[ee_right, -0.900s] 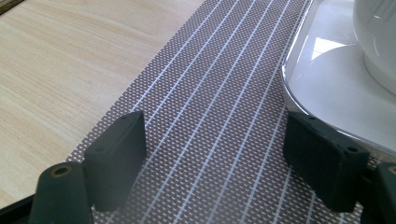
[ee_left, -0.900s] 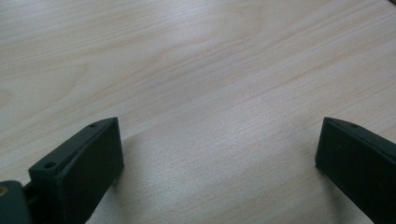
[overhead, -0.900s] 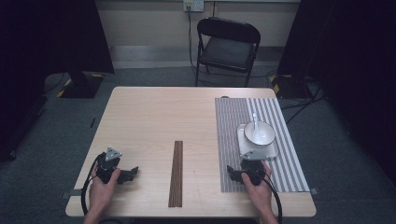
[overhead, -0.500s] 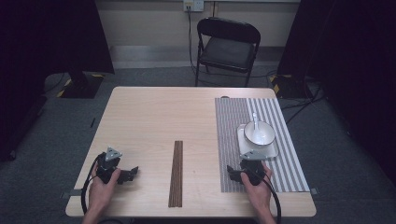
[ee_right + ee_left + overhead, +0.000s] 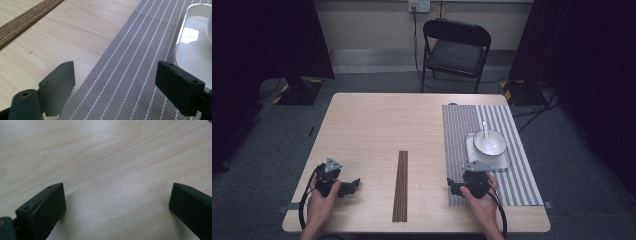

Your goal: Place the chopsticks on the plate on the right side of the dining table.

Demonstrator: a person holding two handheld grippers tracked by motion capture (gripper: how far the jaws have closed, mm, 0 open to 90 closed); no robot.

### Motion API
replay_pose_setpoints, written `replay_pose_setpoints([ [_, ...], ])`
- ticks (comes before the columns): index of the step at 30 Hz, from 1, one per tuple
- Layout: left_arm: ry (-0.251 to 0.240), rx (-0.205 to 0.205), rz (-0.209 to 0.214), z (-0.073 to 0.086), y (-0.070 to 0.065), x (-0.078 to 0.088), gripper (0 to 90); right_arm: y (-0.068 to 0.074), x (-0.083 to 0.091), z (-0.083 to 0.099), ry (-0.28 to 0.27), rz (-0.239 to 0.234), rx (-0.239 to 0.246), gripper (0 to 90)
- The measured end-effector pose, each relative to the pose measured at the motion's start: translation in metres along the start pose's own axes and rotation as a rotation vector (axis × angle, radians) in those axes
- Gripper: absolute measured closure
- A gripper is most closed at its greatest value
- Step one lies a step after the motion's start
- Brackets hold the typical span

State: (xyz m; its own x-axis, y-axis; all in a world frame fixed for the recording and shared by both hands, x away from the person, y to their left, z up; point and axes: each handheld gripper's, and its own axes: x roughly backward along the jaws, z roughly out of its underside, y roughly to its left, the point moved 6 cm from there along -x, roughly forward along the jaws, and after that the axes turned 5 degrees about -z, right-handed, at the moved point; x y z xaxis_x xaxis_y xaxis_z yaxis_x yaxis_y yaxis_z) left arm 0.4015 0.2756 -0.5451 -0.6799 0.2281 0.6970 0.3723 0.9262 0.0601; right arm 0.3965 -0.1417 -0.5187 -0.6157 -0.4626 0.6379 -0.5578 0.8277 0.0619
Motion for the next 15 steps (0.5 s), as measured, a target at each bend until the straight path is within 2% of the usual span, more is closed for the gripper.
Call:
replay_pose_setpoints([
  [5,0.001,-0.002,0.0,0.0,0.0,0.0,0.3,0.01,-0.003,-0.005,-0.002,-0.031,-0.006,18.1],
  [11,0.001,-0.001,0.0,0.0,0.0,0.0,0.3,0.024,-0.01,-0.009,0.015,-0.058,0.018,20.3],
  [12,0.001,-0.002,0.0,0.0,0.0,0.0,0.3,0.031,-0.013,-0.01,0.016,-0.065,0.029,24.2],
  [15,0.0,0.0,0.0,0.0,0.0,0.0,0.3,0.035,-0.015,-0.012,0.017,-0.069,0.039,25.2],
])
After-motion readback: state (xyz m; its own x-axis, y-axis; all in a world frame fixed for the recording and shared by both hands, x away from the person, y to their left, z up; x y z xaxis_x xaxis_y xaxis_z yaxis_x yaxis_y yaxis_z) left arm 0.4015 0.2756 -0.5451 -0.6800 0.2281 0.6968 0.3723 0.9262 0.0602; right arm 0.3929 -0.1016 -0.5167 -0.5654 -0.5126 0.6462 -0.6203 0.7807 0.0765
